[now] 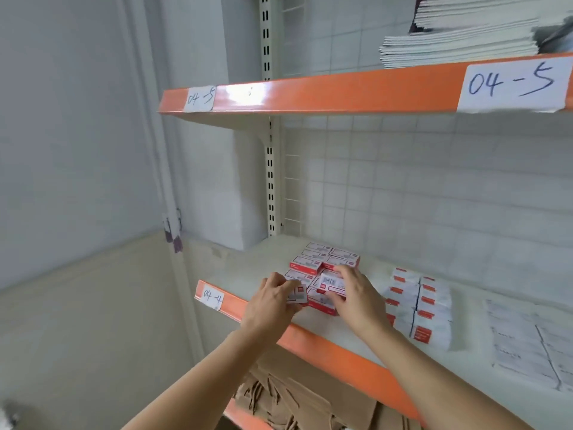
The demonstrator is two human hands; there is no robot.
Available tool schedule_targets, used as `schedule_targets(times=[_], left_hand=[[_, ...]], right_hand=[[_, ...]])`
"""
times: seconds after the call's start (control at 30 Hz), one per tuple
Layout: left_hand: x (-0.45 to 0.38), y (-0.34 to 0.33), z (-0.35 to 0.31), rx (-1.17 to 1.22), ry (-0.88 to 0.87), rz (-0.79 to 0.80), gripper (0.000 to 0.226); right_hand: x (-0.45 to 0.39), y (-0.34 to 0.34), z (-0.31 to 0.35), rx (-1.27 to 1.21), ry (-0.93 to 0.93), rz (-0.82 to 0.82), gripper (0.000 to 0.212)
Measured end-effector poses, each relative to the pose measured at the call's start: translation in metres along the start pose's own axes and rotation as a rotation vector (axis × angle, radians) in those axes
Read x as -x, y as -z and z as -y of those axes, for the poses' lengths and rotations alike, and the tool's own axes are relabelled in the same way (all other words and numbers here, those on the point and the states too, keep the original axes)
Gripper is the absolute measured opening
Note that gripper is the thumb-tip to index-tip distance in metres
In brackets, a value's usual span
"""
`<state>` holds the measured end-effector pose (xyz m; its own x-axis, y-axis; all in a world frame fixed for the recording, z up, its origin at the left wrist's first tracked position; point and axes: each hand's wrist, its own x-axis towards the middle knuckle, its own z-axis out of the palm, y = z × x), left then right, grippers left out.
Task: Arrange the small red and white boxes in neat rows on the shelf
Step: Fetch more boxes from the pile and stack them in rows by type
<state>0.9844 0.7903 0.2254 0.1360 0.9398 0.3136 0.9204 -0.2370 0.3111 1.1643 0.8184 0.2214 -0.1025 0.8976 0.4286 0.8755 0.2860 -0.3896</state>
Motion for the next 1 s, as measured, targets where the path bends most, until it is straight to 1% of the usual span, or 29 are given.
schedule_targets(times=[0.17, 0.27, 0.37, 0.47, 0.57, 0.67, 0.73, 0.83, 0.93, 1.0], left_hand=[[-0.038, -0.01, 0.013, 0.026, -0.065, 0.039, 0.047], [-0.062, -0.014, 0.021, 0.071, -0.109, 0.06, 0.047], [-0.079, -0.022, 0.032, 0.112, -0.187, 0.092, 0.045], [-0.088, -0.029, 0.043, 0.154, -0.282, 0.092, 0.043], [-0.094, -0.035, 0.051, 0.179, -0.377, 0.071, 0.042], [-0.099, -0.036, 0.056, 0.194, -0.427, 0.069, 0.04], [-0.101, -0.039, 0.058, 0.213, -0.453, 0.075, 0.039], [-0.101, -0.042, 0.06, 0.256, -0.461, 0.076, 0.036], [-0.102, -0.043, 0.06, 0.264, -0.47, 0.073, 0.036], [-0.102, -0.043, 0.059, 0.27, -0.471, 0.082, 0.036]], right_hand=[[-0.006, -0.012, -0.005, 0.023, -0.064, -0.004, 0.048], [-0.013, -0.018, -0.006, 0.047, -0.129, -0.034, 0.05], [-0.018, -0.022, -0.001, 0.086, -0.21, -0.052, 0.047], [-0.021, -0.026, 0.006, 0.117, -0.285, -0.048, 0.044], [-0.023, -0.029, 0.011, 0.101, -0.313, -0.023, 0.04], [-0.02, -0.034, 0.014, 0.071, -0.361, -0.03, 0.041], [-0.015, -0.036, 0.015, 0.049, -0.393, -0.069, 0.039], [-0.011, -0.039, 0.015, 0.047, -0.394, -0.14, 0.035], [-0.013, -0.036, 0.014, 0.066, -0.437, -0.296, 0.026], [-0.015, -0.033, 0.013, -0.02, -0.478, -0.398, 0.021]])
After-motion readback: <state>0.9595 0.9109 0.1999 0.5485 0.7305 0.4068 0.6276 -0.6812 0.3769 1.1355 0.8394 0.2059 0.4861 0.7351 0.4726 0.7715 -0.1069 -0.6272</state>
